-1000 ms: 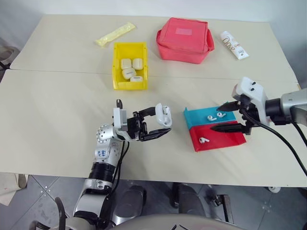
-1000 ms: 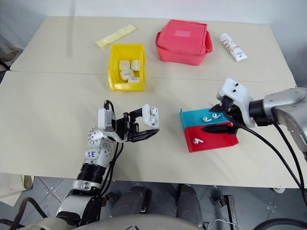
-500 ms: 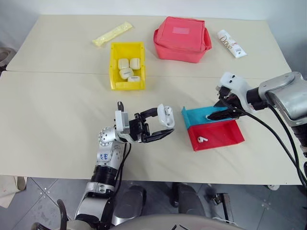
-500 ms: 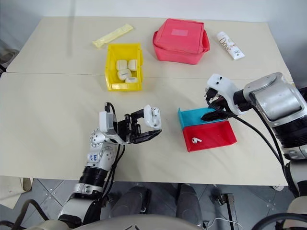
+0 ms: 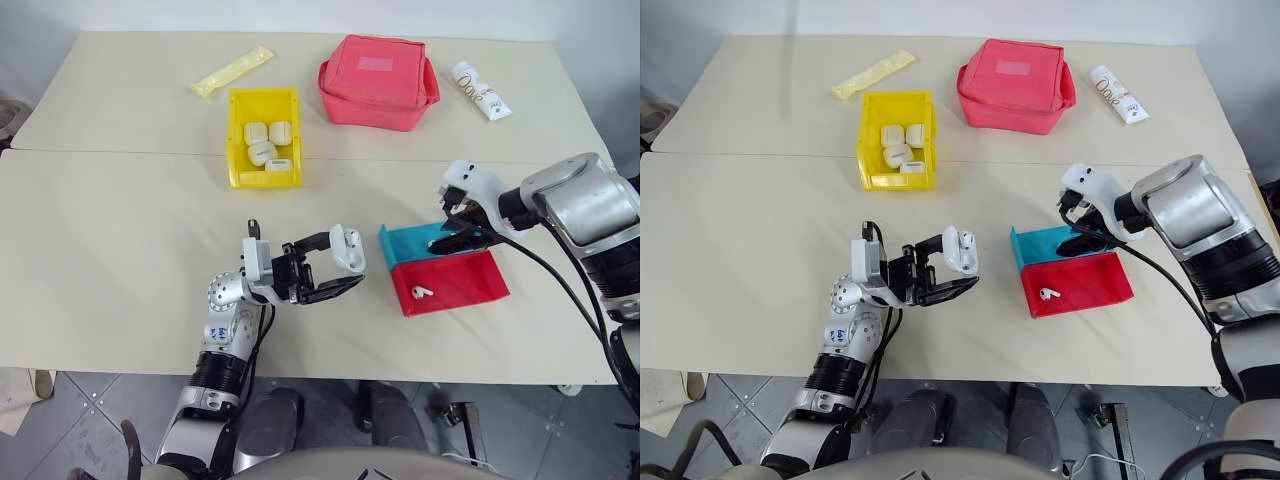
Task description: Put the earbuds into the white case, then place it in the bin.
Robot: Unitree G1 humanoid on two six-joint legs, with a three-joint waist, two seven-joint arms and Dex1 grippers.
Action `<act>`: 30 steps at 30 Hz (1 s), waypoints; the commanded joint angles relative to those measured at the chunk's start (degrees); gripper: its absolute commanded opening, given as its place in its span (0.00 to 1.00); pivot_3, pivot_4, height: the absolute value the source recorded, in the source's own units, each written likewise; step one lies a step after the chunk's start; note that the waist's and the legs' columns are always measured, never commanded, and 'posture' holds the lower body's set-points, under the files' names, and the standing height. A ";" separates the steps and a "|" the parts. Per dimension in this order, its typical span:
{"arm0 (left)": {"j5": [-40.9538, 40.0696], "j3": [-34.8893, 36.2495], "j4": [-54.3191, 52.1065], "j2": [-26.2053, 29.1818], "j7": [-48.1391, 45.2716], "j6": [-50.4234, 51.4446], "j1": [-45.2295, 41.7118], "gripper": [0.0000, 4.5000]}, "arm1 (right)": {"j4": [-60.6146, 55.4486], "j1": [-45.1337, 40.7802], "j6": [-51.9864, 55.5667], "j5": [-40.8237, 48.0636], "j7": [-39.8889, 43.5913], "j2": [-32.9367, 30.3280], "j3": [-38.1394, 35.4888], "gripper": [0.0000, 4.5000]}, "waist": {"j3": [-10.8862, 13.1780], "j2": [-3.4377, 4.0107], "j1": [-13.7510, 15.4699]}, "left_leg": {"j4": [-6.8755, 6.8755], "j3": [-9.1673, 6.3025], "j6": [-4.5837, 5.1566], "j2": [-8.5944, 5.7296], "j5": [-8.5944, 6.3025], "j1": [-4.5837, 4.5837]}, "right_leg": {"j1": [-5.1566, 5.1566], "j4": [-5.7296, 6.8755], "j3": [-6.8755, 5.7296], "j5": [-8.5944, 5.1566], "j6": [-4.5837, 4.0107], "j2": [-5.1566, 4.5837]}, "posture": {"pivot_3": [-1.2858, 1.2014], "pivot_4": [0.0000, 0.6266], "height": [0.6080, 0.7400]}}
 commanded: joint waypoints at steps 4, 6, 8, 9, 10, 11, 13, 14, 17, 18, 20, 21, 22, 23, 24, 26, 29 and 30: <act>-0.54 -0.21 -4.01 0.43 1.01 -0.51 1.10 0.61 | 1.90 -1.32 -2.22 -2.89 2.01 0.96 1.03 0.67 | 0.00 0.01 -0.03 | 0.00 0.00 0.00 -0.01 0.00 0.00 | 0.00 0.00 0.01 0.00 0.00 0.00 | 0.52 0.24 1.00; -0.47 -0.21 -4.29 0.51 1.31 -0.48 1.29 0.61 | 2.44 -1.36 -2.73 -3.64 2.63 1.11 1.50 0.67 | -0.01 0.01 -0.03 | 0.00 0.00 0.00 -0.01 0.00 0.00 | 0.00 0.00 0.00 0.00 0.00 0.00 | 0.52 0.24 1.00; -0.48 -0.25 -4.52 0.60 1.57 -0.45 1.43 0.61 | 2.85 -1.26 -3.83 -4.64 3.46 1.01 2.08 0.67 | -0.01 0.01 -0.04 | 0.00 0.00 0.00 -0.01 0.00 0.00 | 0.00 0.01 0.00 0.00 0.00 0.00 | 0.52 0.24 1.00; -0.48 -0.28 -4.59 0.65 1.66 -0.45 1.48 0.61 | 2.97 -1.23 -4.18 -5.02 3.77 1.00 2.21 0.67 | -0.01 0.01 -0.02 | 0.00 0.00 0.00 -0.01 0.00 0.00 | 0.00 0.01 0.00 0.00 0.00 0.00 | 0.52 0.24 1.00; -0.49 -0.31 -4.67 0.71 1.75 -0.45 1.52 0.61 | 3.08 -1.22 -4.50 -5.31 4.01 1.06 2.22 0.67 | -0.01 0.01 -0.01 | 0.00 0.00 0.00 -0.01 0.00 0.00 | 0.00 0.01 0.00 0.00 0.00 0.01 | 0.52 0.24 1.00; -0.48 -0.33 -4.70 0.75 1.85 -0.48 1.55 0.61 | 3.19 -1.22 -4.68 -5.57 4.21 1.16 2.15 0.67 | -0.01 0.01 0.00 | 0.00 0.00 0.00 -0.01 0.00 0.00 | 0.00 0.01 0.00 0.00 0.00 0.00 | 0.52 0.24 1.00; -0.45 -0.36 -4.80 0.82 2.05 -0.52 1.60 0.61 | 3.29 -1.15 -5.30 -6.24 4.63 1.20 2.17 0.67 | -0.01 0.01 -0.01 | 0.01 0.00 0.00 -0.01 0.00 0.00 | 0.01 0.01 0.00 0.00 0.00 0.00 | 0.52 0.24 1.00; -0.44 -0.38 -4.83 0.85 2.11 -0.52 1.62 0.61 | 3.35 -1.11 -5.53 -6.54 4.82 1.23 2.17 0.67 | -0.01 0.01 -0.01 | 0.01 0.00 0.00 -0.02 0.00 0.00 | 0.00 0.01 0.00 0.00 0.00 0.00 | 0.52 0.24 1.00; -0.38 -0.30 -4.78 0.94 2.32 -0.65 1.54 0.61 | 4.15 -0.88 -6.77 -7.71 5.16 1.42 2.33 0.67 | -0.01 0.01 -0.02 | 0.01 0.00 0.00 -0.01 0.00 0.00 | 0.00 0.01 0.00 0.00 0.00 0.01 | 0.52 0.24 1.00; -0.37 -0.29 -4.78 0.97 2.37 -0.66 1.52 0.61 | 4.39 -0.83 -7.04 -8.01 5.23 1.50 2.32 0.59 | -0.01 0.01 -0.02 | 0.01 0.00 0.00 -0.01 0.00 0.01 | 0.01 0.01 0.00 0.00 0.00 0.01 | 0.52 0.24 1.00; -0.38 -0.30 -4.83 1.04 2.53 -0.65 1.49 0.61 | 4.65 -0.70 -7.46 -8.53 5.54 1.69 2.28 0.47 | -0.02 0.00 -0.02 | 0.01 0.00 0.00 -0.02 0.00 0.01 | 0.01 0.02 0.00 0.00 0.00 0.01 | 0.52 0.24 1.00; -0.39 -0.29 -4.81 1.08 2.56 -0.66 1.47 0.61 | 4.83 -0.71 -7.46 -8.72 5.63 1.86 2.18 0.38 | -0.02 0.01 -0.03 | 0.01 0.00 0.00 -0.02 0.00 0.01 | 0.01 0.02 0.00 0.00 0.00 0.01 | 0.52 0.24 1.00; -0.41 -0.29 -4.78 1.12 2.58 -0.68 1.46 0.61 | 4.92 -0.65 -7.89 -9.10 5.86 1.84 2.33 0.30 | -0.04 0.01 -0.05 | 0.01 0.00 -0.01 -0.01 0.00 0.02 | 0.01 0.02 0.00 0.00 0.00 0.01 | 0.52 0.24 1.00; -0.43 -0.28 -4.75 1.16 2.61 -0.73 1.44 0.61 | 5.06 -0.60 -7.95 -9.20 5.94 2.00 2.21 0.22 | -0.04 0.01 -0.05 | 0.01 0.00 -0.01 -0.01 0.00 0.02 | 0.01 0.02 0.00 0.00 0.00 0.01 | 0.52 0.24 1.00; -0.45 -0.24 -4.66 1.21 2.62 -0.75 1.38 0.61 | 5.18 -0.58 -8.09 -9.33 6.03 2.15 2.09 0.16 | -0.05 0.00 -0.07 | 0.01 0.01 -0.01 -0.01 0.00 0.02 | 0.01 0.02 0.00 0.00 0.00 0.02 | 0.52 0.24 1.00; -0.45 -0.16 -4.45 1.28 2.64 -0.81 1.22 0.61 | 5.22 -0.53 -8.25 -9.41 6.11 2.48 1.54 0.11 | -0.09 -0.03 -0.10 | 0.01 0.00 -0.01 -0.01 0.01 0.02 | 0.01 0.02 0.00 0.00 0.00 0.02 | 0.52 0.24 1.00; -0.42 -0.06 -4.05 1.38 2.68 -0.88 0.89 0.61 | 4.11 -0.30 -8.62 -8.73 6.42 2.58 -0.06 0.11 | -0.11 -0.03 -0.25 | 0.01 0.00 -0.01 0.00 0.01 0.02 | 0.01 0.02 0.00 0.00 0.00 0.03 | 0.52 0.24 1.00; -0.45 0.01 -3.83 1.43 2.63 -0.91 0.71 0.61 | 4.06 -0.33 -8.75 -8.68 6.45 2.70 -0.32 0.11 | -0.12 -0.03 -0.25 | 0.01 0.00 -0.02 0.00 0.01 0.02 | 0.01 0.02 0.01 0.00 0.00 0.03 | 0.52 0.24 1.00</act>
